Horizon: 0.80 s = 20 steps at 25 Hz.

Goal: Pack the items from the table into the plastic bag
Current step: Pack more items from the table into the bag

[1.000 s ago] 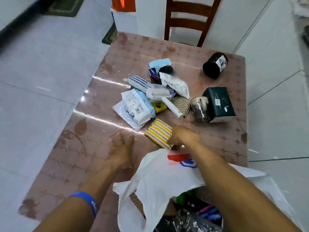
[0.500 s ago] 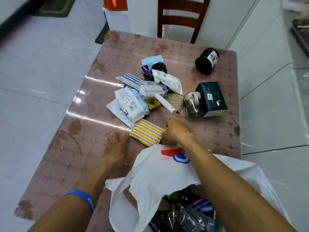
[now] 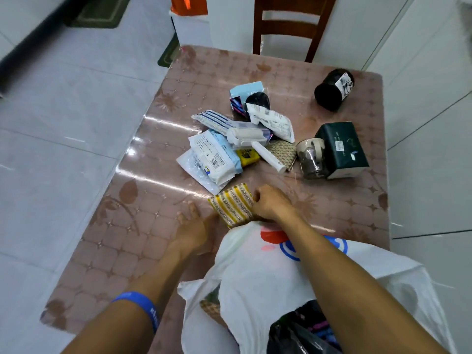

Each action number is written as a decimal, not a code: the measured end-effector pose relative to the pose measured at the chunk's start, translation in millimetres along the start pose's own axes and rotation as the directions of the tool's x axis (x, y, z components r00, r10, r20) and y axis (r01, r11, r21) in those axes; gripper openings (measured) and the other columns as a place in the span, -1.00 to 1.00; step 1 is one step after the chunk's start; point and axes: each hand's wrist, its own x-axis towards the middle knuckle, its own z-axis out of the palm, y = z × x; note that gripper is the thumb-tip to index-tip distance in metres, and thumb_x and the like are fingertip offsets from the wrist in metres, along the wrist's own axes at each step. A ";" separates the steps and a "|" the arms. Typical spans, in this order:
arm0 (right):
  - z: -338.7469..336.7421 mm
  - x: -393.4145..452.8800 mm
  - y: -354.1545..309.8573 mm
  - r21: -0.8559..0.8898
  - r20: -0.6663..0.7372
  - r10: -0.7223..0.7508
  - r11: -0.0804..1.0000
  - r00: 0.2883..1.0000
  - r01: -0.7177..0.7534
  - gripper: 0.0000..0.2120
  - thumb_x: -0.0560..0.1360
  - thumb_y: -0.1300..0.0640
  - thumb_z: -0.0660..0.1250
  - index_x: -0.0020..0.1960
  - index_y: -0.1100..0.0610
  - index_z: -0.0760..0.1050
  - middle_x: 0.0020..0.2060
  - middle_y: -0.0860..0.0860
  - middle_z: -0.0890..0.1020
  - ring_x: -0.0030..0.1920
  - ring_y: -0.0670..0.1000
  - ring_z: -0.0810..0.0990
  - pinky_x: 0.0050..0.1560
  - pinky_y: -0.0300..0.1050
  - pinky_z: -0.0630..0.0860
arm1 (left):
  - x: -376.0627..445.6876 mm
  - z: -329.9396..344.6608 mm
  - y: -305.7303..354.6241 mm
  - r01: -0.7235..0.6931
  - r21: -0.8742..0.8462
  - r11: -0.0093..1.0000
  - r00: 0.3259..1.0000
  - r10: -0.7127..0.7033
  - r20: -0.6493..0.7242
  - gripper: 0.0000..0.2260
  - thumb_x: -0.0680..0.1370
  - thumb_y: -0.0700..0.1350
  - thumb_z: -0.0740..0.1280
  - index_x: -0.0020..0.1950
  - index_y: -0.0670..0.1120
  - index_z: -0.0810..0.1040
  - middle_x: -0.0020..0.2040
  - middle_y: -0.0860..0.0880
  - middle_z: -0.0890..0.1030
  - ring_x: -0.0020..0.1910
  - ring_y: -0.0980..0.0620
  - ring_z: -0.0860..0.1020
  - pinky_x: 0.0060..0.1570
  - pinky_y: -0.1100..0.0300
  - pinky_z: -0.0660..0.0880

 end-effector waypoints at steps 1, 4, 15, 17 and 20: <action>-5.4 -5.9 -0.5 0.029 0.011 -0.022 0.999 1.000 0.022 -0.88 0.39 0.12 0.42 -0.11 0.02 0.50 -0.17 0.00 0.60 -0.09 0.04 0.57 -0.07 -0.04 0.52 | -1.3 -0.3 -0.9 0.002 -0.022 1.000 1.000 -0.002 0.010 -0.25 0.47 -0.07 0.36 0.51 0.27 0.00 0.55 -0.26 -0.28 0.46 -0.52 -0.14 0.41 -0.25 0.12; -29.4 -46.1 -6.1 0.150 -0.094 -0.098 0.982 0.991 0.112 -0.85 0.35 0.12 0.38 -0.26 0.02 0.40 -0.32 -0.04 0.52 -0.21 0.03 0.52 -0.29 -0.10 0.40 | -9.9 -9.6 1.5 0.015 -0.055 0.998 1.000 -0.014 0.017 -0.30 0.49 0.06 0.32 0.54 0.20 0.02 0.56 -0.29 -0.15 0.47 -0.49 -0.02 0.43 -0.22 0.13; -61.9 -316.2 55.7 0.632 -0.529 0.023 0.677 0.848 0.377 -0.84 0.44 0.35 0.39 -0.15 0.12 0.51 -0.25 0.01 0.65 -0.28 -0.06 0.65 -0.34 -0.22 0.59 | -233.4 -69.6 56.6 -0.583 0.097 0.807 0.799 0.591 -0.110 -0.63 0.39 0.29 0.36 0.16 0.25 0.52 0.54 0.14 0.17 0.50 0.07 0.13 0.37 0.01 0.24; -50.0 -330.4 61.9 0.626 -0.455 0.012 0.715 0.890 0.311 -0.81 0.42 0.36 0.41 -0.15 0.09 0.54 -0.27 -0.12 0.66 -0.32 -0.17 0.63 -0.38 -0.35 0.51 | -221.5 -55.8 67.7 -0.464 0.343 0.816 0.867 0.498 -0.013 -0.68 0.49 0.07 0.33 0.24 0.22 0.52 0.55 0.03 0.18 0.48 -0.06 0.18 0.32 0.00 0.31; -28.6 -329.0 64.3 0.501 -0.365 0.011 0.845 0.931 0.187 -0.81 0.42 0.18 0.46 -0.11 -0.06 0.50 -0.27 -0.21 0.65 -0.33 -0.19 0.61 -0.34 -0.24 0.53 | -202.4 -67.8 61.3 -0.269 0.174 0.947 0.895 0.313 -0.319 -0.71 0.49 -0.13 0.28 0.14 0.14 0.61 0.19 -0.01 0.61 0.11 -0.09 0.55 -0.03 0.10 0.50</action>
